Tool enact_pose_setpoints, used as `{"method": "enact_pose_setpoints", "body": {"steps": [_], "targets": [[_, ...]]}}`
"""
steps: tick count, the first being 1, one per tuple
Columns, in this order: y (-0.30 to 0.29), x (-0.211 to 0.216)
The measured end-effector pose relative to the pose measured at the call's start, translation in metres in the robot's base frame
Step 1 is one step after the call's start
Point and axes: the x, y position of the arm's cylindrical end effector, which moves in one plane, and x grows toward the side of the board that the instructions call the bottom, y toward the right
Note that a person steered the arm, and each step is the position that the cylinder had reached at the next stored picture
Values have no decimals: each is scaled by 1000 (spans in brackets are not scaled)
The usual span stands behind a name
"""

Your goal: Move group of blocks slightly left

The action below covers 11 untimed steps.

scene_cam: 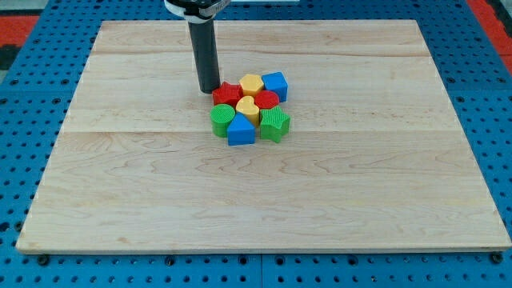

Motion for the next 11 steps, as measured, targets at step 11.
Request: {"method": "enact_pose_setpoints", "body": {"steps": [11], "targets": [[51,65]]}}
